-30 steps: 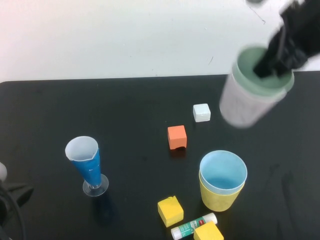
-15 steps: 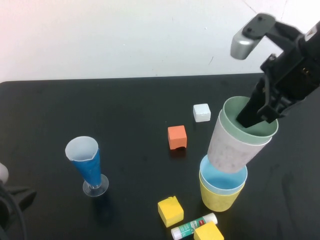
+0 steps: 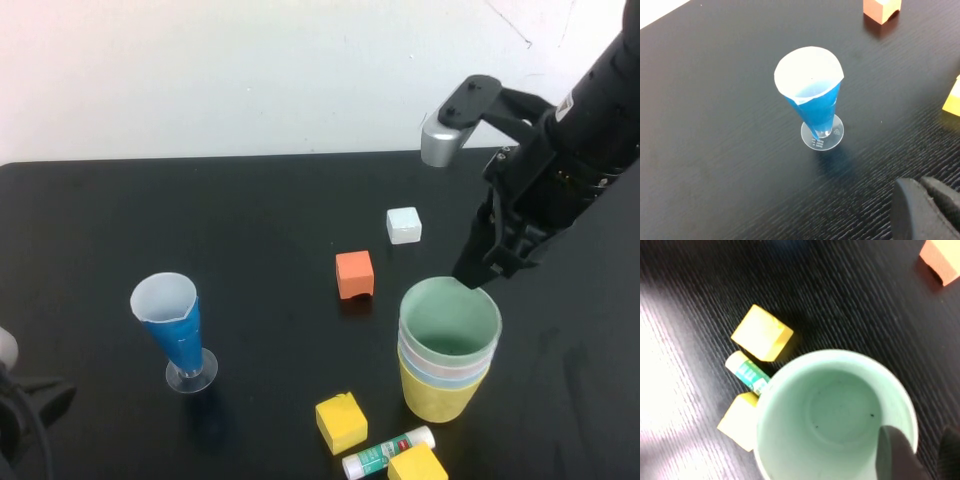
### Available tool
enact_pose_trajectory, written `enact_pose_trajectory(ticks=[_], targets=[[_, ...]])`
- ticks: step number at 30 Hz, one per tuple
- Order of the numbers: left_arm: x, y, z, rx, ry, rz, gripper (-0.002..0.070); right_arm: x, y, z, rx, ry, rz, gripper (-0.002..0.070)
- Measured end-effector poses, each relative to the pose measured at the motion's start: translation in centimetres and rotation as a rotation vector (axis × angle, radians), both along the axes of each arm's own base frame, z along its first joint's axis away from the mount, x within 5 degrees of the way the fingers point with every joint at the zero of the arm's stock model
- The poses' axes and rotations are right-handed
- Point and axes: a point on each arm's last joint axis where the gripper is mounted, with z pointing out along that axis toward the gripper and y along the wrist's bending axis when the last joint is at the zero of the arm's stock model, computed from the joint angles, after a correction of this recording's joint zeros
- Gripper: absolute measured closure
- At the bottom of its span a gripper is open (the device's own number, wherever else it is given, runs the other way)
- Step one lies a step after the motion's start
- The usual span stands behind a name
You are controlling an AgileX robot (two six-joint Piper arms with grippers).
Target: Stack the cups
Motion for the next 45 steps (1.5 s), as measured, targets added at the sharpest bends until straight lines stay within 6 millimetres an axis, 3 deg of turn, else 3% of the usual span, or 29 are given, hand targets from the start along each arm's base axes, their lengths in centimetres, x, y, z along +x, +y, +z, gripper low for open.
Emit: enact_pose_trajectory(ticks=[5, 9, 14, 18, 24, 30, 34, 38, 45], targets=[[0.0, 0.0, 0.0, -0.003, 0.003, -0.001, 0.0676, -0.3, -0.1, 0.6, 0.007, -0.009, -0.019, 0.0494], [-0.3, -0.1, -0.1, -0.032, 0.028, -0.008, 0.0675, -1.9, -0.8, 3.1, 0.043, -0.065, -0.033, 0.0552], [-1.2, 0.4, -1.3, -0.091, 0.006, -0.035, 0.0676, -7.0, -2.5, 6.1, 0.128, -0.127, -0.005, 0.0635], [-1.7, 0.7, -2.7, -0.122, -0.024, -0.056, 0.0675, -11.8, -4.4, 6.9, 0.164, -0.164, 0.014, 0.0667], [-1.7, 0.6, -4.2, -0.106, -0.010, -0.065, 0.0676, -19.1, -7.8, 8.4, 0.368, -0.513, -0.105, 0.0677], [-1.7, 0.6, -4.7, -0.098, -0.001, -0.065, 0.0675, -25.2, -11.1, 6.8, 0.513, -0.779, -0.193, 0.0678], [-1.7, 0.5, -4.7, -0.099, 0.000, -0.065, 0.0676, -27.5, -12.3, 4.7, 0.547, -0.854, -0.212, 0.0678], [-1.7, 0.5, -4.7, -0.099, 0.000, -0.065, 0.0676, -28.4, -12.8, 3.1, 0.551, -0.871, -0.217, 0.0678], [-1.7, 0.5, -4.7, -0.099, 0.000, -0.065, 0.0676, -28.0, -12.6, 1.1, 0.523, -0.823, -0.222, 0.0678]])
